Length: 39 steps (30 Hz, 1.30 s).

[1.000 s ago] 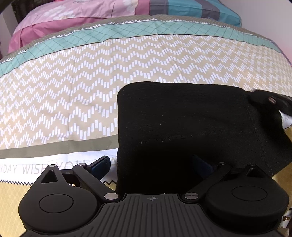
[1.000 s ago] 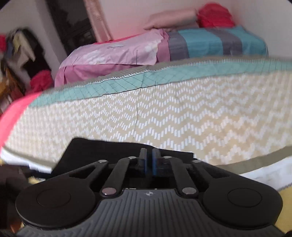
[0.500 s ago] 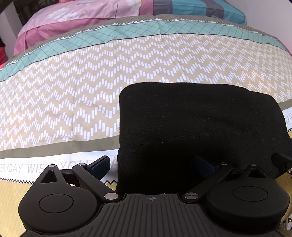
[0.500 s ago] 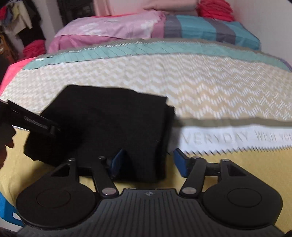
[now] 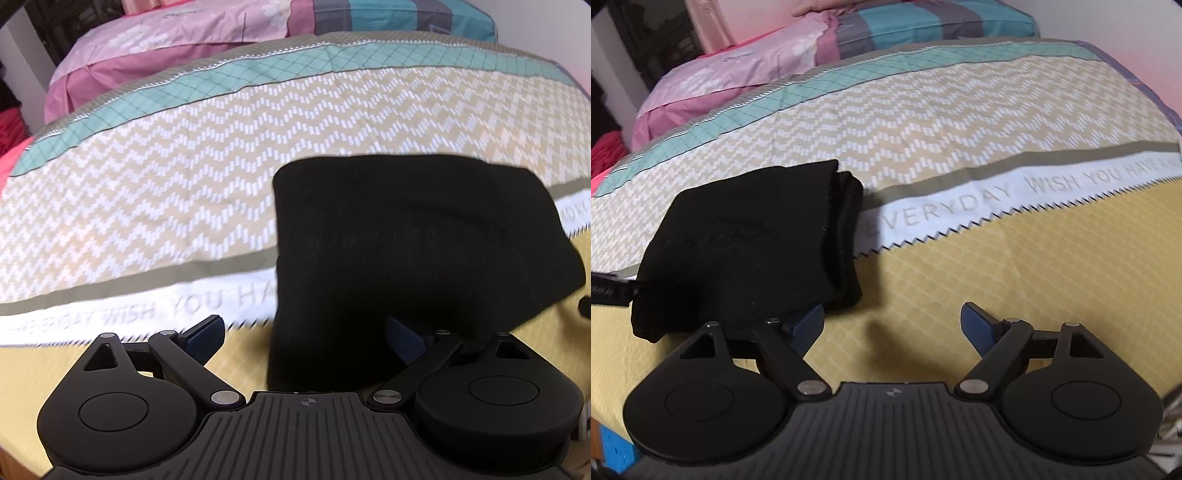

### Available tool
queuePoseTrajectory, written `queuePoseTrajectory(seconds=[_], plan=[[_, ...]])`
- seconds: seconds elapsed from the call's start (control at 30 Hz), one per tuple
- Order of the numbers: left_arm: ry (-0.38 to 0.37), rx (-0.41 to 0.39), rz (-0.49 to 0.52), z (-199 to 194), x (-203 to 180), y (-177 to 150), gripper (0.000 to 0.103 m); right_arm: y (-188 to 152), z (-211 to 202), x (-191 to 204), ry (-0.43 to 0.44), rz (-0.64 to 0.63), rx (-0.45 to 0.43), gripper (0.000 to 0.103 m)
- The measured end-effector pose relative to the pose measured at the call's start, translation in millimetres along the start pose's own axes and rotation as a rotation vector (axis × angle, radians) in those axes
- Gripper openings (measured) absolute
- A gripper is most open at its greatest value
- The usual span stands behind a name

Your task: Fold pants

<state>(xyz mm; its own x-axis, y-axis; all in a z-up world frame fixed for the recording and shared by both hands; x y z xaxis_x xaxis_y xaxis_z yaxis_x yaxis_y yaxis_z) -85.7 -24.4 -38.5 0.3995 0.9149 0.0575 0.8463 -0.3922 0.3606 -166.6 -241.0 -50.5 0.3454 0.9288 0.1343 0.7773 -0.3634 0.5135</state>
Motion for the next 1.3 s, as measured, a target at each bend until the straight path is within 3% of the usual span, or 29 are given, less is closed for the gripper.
queuePoseTrajectory(seconds=[0.33, 1.3], plan=[[0.014, 0.067, -0.015, -3.2, 3.4, -35.9, 0.103, -17.3, -8.1, 60.8, 0.053, -0.108, 0.032, 0.086], [0.023, 0.103, 0.002, 7.4, -7.5, -47.8, 0.103, -39.5, 2.1, 62.4, 0.056, -0.074, 0.126, 0.088]])
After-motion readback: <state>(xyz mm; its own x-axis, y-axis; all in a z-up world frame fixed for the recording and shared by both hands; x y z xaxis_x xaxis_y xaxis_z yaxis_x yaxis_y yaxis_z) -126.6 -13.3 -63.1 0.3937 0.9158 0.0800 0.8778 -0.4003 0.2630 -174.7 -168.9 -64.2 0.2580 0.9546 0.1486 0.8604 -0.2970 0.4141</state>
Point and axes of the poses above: each gripper's, at about its wrist camera, not at the fingertips, and z roughly the way its jaws point, x to its left, y to its top, the point moved 8 cm from there along z, roughly the way its jaws point, and after that the axes turned 3 degrees about -z, right-handed, at the moved point
